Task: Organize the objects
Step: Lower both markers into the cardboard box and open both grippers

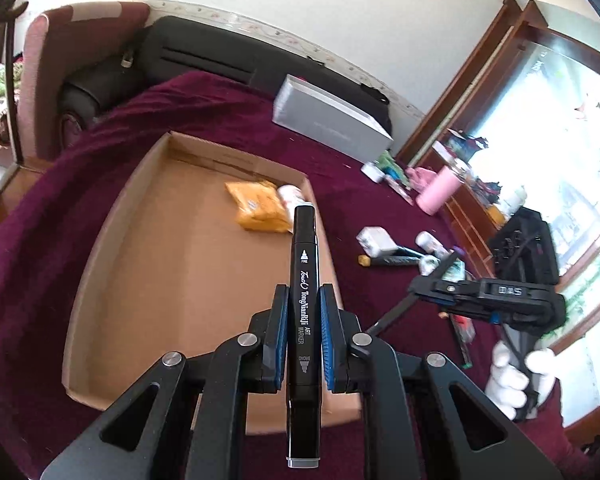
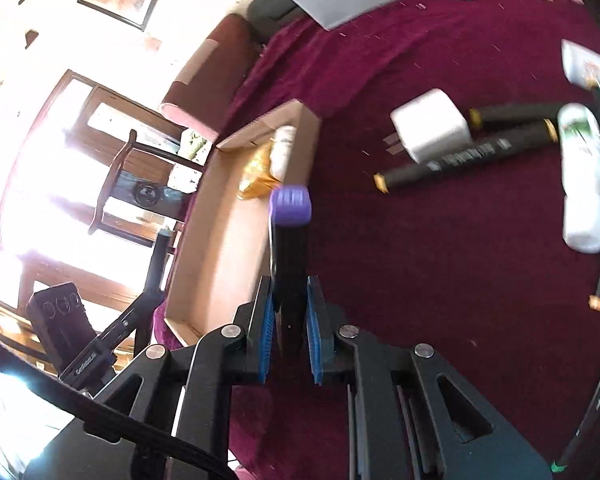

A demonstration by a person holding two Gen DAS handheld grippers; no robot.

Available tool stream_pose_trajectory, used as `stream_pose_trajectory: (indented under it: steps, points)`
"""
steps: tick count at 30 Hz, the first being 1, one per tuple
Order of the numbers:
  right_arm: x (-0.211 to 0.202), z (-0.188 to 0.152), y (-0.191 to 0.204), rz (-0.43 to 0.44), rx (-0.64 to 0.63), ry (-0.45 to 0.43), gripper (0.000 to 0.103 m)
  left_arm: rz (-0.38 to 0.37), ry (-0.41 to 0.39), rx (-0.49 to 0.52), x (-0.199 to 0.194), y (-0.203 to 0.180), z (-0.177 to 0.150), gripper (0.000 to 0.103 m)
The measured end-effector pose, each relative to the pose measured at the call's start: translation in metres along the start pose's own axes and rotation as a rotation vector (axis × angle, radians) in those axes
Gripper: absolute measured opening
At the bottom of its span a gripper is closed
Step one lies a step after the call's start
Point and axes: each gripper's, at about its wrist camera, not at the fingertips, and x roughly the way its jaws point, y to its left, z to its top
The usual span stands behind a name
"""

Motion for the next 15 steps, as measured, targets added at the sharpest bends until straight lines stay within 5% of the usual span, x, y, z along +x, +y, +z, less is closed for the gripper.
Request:
stream_pose_trajectory:
  steps: [8,15]
  points:
    - [0.034,0.027,0.048,-0.056,-0.094,0.008,0.015,0.095,-0.027,0.014,0.011,0.029,0.036,0.012]
    - [0.093,0.057,0.064,-0.076,-0.098,0.084,0.013,0.163,0.033,-0.028,0.051,0.068,0.072,0.012]
